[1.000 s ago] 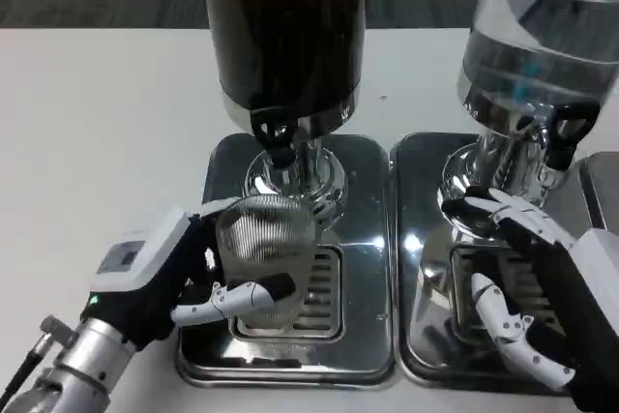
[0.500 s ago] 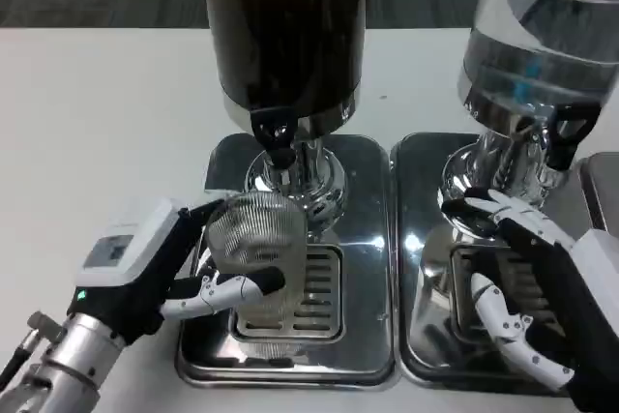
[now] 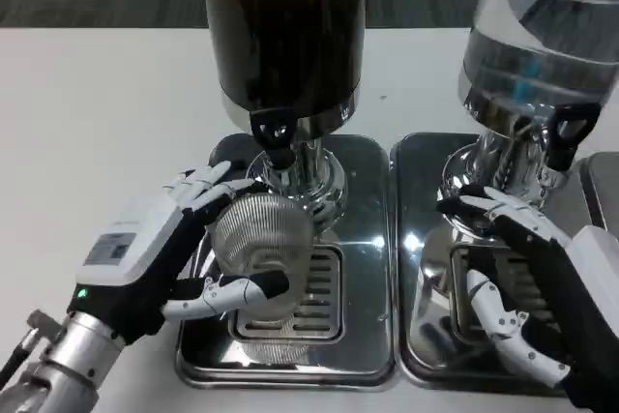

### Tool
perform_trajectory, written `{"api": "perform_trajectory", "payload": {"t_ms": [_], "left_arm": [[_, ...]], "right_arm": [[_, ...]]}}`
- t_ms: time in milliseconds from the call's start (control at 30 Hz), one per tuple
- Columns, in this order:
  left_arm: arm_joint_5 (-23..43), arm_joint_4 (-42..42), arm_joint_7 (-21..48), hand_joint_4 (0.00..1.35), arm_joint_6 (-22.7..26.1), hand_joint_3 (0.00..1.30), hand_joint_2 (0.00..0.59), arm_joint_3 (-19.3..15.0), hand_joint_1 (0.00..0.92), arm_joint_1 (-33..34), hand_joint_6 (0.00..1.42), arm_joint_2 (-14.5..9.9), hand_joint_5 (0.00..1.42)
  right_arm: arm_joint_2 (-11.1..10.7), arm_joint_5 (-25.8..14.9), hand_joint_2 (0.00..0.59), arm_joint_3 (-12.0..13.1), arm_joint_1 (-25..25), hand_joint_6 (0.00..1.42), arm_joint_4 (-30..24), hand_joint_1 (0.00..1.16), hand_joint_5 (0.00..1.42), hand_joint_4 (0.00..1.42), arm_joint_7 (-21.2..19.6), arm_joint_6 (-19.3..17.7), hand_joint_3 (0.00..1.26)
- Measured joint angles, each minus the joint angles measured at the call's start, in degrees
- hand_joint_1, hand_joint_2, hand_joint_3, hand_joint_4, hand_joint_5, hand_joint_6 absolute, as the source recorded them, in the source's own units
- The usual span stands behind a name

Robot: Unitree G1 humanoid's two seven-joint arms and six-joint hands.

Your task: Grasp the cup under the faucet to collect the drink, then remove the cup.

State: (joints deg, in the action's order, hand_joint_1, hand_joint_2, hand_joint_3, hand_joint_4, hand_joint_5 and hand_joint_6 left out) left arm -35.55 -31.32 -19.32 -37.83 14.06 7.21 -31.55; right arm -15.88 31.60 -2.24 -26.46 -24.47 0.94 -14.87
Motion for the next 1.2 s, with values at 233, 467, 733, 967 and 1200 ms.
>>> {"api": "perform_trajectory", "payload": {"t_ms": [233, 467, 733, 967, 1200], "left_arm": [[-0.41, 0.71, -0.13, 0.0, 0.57, 0.2, 0.031, -0.02, 0.0, -0.31, 0.0, -0.01, 0.0], [-0.76, 5.42, -0.87, 0.0, 0.9, 0.19, 0.036, -2.39, 0.0, -3.58, 0.0, -0.3, 0.0], [1.77, 11.94, -0.58, 0.0, 0.89, 0.2, 0.042, -7.83, 0.0, -9.02, 0.0, -1.88, 0.01], [7.8, 16.71, 1.22, 0.1, -1.91, 0.24, 0.11, -12.95, 0.0, -12.99, 0.1, -2.21, 0.14], [25.92, 16.64, 13.91, 0.19, -9.49, 0.25, 0.123, -15.75, 0.0, -12.88, 0.18, -4.22, 0.26]], "right_arm": [[0.0, -0.42, 0.586, -0.01, -0.17, 0.18, -0.01, 0.39, 0.14, 0.15, 0.0, 0.31, 0.29], [-0.03, -0.47, 0.586, -0.06, -0.72, 0.18, -0.02, 0.39, 0.14, 0.16, 0.0, 0.35, 0.29], [-0.09, -0.62, 0.586, -0.18, -0.25, 0.17, 0.02, 0.39, 0.13, 0.16, 0.02, 0.38, 0.3], [-0.25, -0.78, 0.586, -0.22, 0.23, 0.16, 0.31, 0.39, 0.13, 0.16, 0.05, 0.39, 0.3], [-0.34, -1.36, 0.586, -0.27, 0.68, 0.16, 1.0, 0.39, 0.13, 0.16, 0.08, 0.39, 0.3]]}}
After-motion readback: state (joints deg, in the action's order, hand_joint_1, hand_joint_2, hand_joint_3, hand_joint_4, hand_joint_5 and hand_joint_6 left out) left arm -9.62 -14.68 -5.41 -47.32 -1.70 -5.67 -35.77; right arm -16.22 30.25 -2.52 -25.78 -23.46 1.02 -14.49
